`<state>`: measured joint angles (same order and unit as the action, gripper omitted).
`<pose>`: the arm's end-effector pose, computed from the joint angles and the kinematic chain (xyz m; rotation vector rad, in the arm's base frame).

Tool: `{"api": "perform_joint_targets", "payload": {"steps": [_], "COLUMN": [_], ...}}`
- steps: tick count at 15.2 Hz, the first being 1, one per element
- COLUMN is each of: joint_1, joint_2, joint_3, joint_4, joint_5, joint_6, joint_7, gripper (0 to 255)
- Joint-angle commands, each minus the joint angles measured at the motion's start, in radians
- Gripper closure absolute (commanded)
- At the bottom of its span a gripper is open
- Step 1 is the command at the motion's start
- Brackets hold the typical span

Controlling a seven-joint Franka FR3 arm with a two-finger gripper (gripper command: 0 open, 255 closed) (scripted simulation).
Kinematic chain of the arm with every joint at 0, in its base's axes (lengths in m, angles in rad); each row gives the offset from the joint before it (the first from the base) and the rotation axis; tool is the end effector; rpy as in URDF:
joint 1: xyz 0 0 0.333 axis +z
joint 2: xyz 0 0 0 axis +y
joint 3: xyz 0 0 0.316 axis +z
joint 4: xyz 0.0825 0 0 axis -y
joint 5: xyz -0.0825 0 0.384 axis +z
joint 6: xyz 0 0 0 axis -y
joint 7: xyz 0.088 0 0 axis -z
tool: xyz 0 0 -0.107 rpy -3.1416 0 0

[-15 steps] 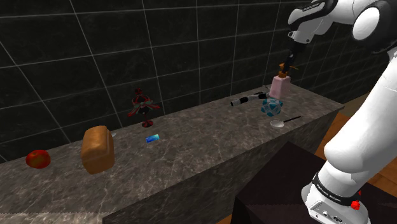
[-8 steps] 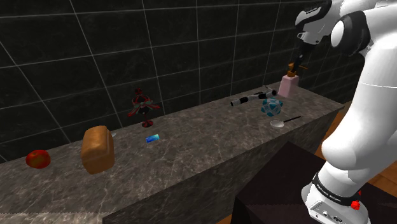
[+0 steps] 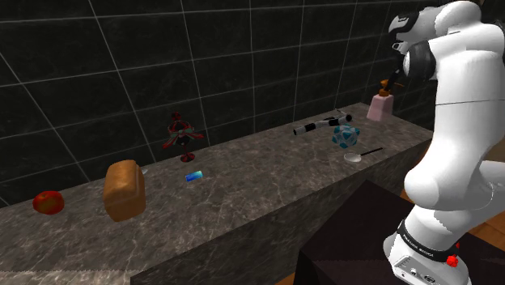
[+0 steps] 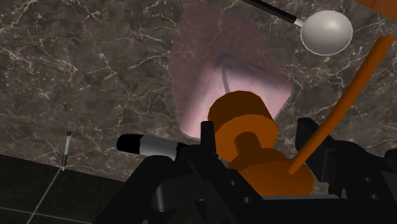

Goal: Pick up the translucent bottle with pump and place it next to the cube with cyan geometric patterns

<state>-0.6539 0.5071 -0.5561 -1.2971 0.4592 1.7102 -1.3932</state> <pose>0.3563 -0.5949 0.4849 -3.0440 -0.2576 -0.2770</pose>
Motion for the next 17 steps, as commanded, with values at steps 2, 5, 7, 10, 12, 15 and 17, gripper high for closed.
{"api": "perform_joint_targets", "payload": {"steps": [2, 5, 7, 10, 12, 15, 17], "joint_1": [-0.098, -0.153, -0.145, -0.134, -0.128, -0.121, -0.117], "joint_2": [0.126, 0.202, 0.199, 0.197, 0.198, 0.201, 0.204], "joint_3": [0.015, 0.028, 0.028, 0.028, 0.028, 0.030, 0.032], "joint_4": [0.181, 0.274, 0.240, 0.195, 0.168, 0.132, 0.111], "joint_5": [0.047, 0.070, 0.070, 0.072, 0.074, 0.078, 0.082], "joint_6": [-0.068, -0.087, -0.059, -0.020, 0.005, 0.041, 0.064], "joint_7": [-0.032, -0.045, -0.054, -0.066, -0.073, -0.084, -0.092], "gripper": [255, 255, 255, 255, 255, 255, 255]}}
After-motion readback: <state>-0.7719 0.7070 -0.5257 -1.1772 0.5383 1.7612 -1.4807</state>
